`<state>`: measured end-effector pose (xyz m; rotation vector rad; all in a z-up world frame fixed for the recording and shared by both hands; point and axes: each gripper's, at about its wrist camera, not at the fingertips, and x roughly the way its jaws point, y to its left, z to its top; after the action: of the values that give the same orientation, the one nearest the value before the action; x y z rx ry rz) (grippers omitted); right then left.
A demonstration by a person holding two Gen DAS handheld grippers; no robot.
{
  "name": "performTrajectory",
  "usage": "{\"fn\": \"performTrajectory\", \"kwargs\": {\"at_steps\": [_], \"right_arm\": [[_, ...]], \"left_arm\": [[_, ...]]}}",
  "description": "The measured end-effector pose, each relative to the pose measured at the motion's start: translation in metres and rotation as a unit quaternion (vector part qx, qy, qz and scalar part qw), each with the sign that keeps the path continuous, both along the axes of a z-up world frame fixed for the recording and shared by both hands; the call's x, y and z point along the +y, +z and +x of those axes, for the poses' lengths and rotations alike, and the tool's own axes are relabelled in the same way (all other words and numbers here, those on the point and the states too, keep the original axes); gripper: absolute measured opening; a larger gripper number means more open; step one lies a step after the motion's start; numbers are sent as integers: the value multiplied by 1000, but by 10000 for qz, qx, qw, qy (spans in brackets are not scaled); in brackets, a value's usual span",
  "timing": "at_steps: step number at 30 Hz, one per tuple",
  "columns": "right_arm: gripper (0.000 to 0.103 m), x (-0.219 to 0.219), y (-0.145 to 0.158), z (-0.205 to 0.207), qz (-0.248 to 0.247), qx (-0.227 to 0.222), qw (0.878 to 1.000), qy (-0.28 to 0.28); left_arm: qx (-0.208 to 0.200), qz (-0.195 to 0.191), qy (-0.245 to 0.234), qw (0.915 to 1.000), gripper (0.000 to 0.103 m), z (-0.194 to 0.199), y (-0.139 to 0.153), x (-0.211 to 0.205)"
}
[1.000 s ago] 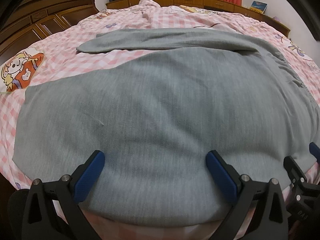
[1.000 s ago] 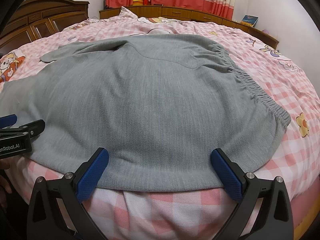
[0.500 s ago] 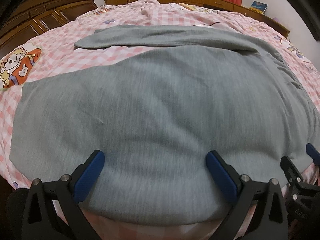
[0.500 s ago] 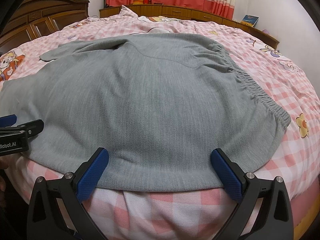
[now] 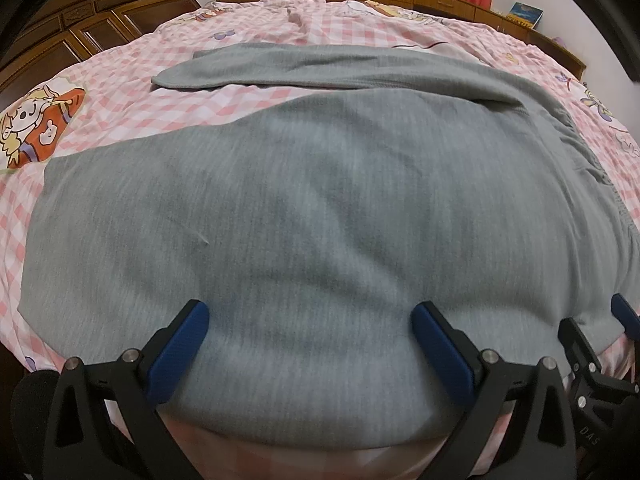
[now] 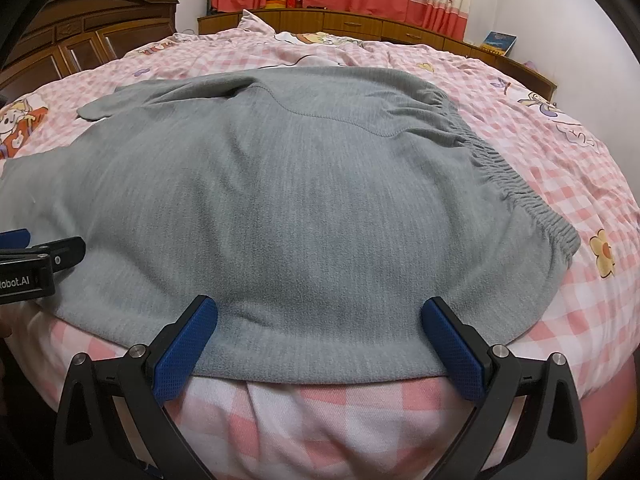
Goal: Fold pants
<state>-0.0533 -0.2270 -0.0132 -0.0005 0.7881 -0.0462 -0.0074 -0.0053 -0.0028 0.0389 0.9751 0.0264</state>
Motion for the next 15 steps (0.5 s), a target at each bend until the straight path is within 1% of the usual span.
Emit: {"fn": "performTrajectory", "kwargs": {"at_steps": [15], "right_arm": [[103, 0, 0, 0, -19, 19, 10000, 12]], "left_arm": [[-9, -10, 3, 10000, 103, 0, 1, 1]]}}
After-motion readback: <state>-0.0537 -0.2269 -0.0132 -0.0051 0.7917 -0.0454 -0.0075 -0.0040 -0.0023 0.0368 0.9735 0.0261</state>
